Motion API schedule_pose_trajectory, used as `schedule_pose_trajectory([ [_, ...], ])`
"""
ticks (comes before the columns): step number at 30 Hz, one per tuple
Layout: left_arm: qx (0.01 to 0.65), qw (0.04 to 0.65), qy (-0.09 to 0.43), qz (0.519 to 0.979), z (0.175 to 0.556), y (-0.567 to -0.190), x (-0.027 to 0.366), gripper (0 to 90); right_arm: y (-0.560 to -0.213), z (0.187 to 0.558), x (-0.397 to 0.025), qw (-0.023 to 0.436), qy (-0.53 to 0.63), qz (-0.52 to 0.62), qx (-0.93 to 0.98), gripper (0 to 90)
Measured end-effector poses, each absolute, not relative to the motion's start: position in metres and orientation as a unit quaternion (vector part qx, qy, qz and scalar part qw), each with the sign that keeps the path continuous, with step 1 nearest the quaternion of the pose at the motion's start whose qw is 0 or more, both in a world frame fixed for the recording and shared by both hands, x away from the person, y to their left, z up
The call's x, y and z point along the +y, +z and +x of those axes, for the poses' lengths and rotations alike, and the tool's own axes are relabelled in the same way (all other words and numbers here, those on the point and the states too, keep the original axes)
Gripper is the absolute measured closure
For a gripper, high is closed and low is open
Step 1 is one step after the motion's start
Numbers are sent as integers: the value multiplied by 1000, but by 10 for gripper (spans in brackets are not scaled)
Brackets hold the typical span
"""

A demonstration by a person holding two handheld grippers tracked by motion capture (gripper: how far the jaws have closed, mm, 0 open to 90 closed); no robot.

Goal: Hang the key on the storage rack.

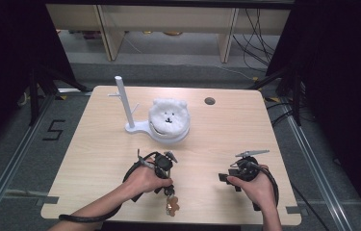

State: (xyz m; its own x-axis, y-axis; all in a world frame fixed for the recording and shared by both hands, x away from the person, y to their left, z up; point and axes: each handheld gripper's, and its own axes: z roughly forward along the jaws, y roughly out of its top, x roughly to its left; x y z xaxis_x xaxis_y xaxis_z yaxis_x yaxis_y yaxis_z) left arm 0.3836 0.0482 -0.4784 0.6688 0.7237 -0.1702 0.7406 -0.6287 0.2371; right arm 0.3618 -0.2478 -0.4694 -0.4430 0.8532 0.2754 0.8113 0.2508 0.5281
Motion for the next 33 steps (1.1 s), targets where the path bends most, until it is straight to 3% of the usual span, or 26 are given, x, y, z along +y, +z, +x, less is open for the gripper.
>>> schedule_pose_trajectory([
  [8,423,142,-43,894,390,-478,61,526,-472,363,-248,37,308,527,791,480],
  [13,442,148,-45,883,393,-477,61,437,-472,363,-246,32,307,527,792,480],
  [17,454,159,-35,876,394,-478,57,422,-473,362,-245,35,316,525,789,479],
  [27,453,130,-25,882,395,-479,52,557,-475,362,-244,35,319,525,788,479],
  [33,398,121,-4,909,393,-479,54,593,-475,362,-244,33,316,525,790,479],
])
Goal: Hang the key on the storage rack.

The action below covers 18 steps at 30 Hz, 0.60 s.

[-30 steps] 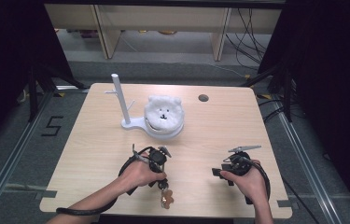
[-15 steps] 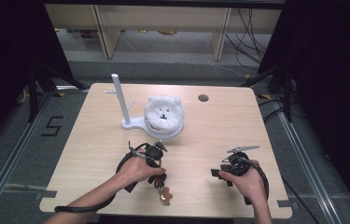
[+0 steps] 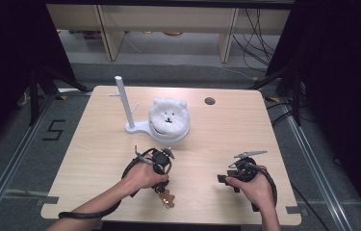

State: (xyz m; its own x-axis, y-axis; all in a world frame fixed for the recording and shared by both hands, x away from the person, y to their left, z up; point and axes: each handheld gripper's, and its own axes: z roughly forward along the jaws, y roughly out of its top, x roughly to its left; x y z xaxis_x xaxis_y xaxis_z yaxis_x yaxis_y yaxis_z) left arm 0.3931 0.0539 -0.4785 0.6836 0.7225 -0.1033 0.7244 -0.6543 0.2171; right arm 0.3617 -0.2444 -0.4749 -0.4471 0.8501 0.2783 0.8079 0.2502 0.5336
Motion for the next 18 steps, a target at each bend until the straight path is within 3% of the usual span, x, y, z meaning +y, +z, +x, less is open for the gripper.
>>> schedule_pose_trajectory([
  [18,315,164,15,935,379,-476,74,669,-474,361,-246,35,316,526,789,479],
])
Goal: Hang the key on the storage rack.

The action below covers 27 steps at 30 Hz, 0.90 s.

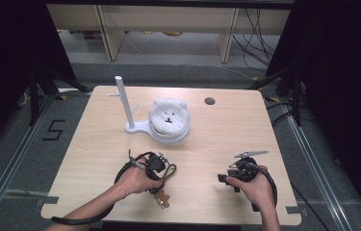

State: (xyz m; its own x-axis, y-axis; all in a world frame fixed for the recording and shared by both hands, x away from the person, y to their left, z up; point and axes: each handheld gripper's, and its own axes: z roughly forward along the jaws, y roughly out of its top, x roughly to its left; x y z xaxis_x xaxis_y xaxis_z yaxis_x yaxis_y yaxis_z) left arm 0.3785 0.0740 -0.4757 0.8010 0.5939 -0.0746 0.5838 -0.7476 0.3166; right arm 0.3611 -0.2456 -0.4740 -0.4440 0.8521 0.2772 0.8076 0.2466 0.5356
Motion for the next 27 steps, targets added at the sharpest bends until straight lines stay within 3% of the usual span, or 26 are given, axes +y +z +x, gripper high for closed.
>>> schedule_pose_trajectory([
  [11,271,219,57,935,368,-462,98,683,-475,360,-245,41,320,529,785,477],
  [24,285,299,90,906,359,-453,137,681,-475,359,-244,51,325,533,780,469],
  [27,294,328,105,891,354,-450,150,681,-477,361,-244,27,342,522,781,470],
])
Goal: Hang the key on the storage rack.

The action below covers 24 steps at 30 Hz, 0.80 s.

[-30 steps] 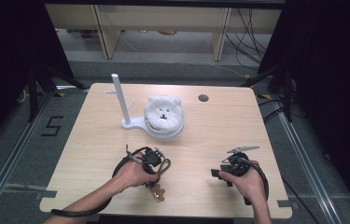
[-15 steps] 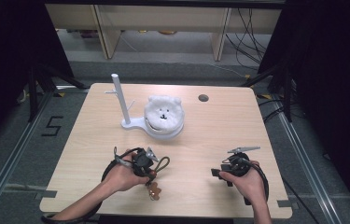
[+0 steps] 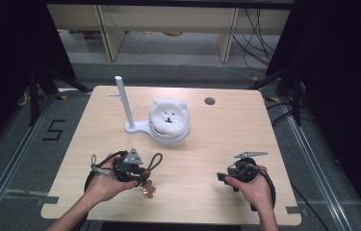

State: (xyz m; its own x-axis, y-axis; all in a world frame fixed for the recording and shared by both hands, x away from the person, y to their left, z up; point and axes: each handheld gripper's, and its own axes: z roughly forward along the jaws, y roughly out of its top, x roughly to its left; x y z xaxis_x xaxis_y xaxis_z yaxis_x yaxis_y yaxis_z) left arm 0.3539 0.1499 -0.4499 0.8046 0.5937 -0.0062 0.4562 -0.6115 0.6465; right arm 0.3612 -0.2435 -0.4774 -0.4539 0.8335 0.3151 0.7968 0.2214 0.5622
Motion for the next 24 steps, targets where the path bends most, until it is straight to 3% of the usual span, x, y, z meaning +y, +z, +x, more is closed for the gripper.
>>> schedule_pose_trajectory([
  [5,302,350,122,878,351,-448,159,681,-478,361,-242,31,344,520,781,471],
  [7,308,359,125,872,349,-448,163,681,-479,360,-239,59,342,531,773,472],
  [14,319,383,137,856,345,-447,174,681,-476,360,-238,58,318,532,783,476],
  [15,315,379,137,859,345,-447,177,680,-475,359,-239,42,322,527,785,477],
  [16,323,382,142,854,343,-448,179,681,-476,359,-238,60,321,527,784,478],
  [23,336,404,152,837,339,-446,189,681,-475,360,-239,52,331,518,787,480],
  [24,334,413,158,832,338,-445,192,681,-477,362,-240,73,342,503,790,480],
])
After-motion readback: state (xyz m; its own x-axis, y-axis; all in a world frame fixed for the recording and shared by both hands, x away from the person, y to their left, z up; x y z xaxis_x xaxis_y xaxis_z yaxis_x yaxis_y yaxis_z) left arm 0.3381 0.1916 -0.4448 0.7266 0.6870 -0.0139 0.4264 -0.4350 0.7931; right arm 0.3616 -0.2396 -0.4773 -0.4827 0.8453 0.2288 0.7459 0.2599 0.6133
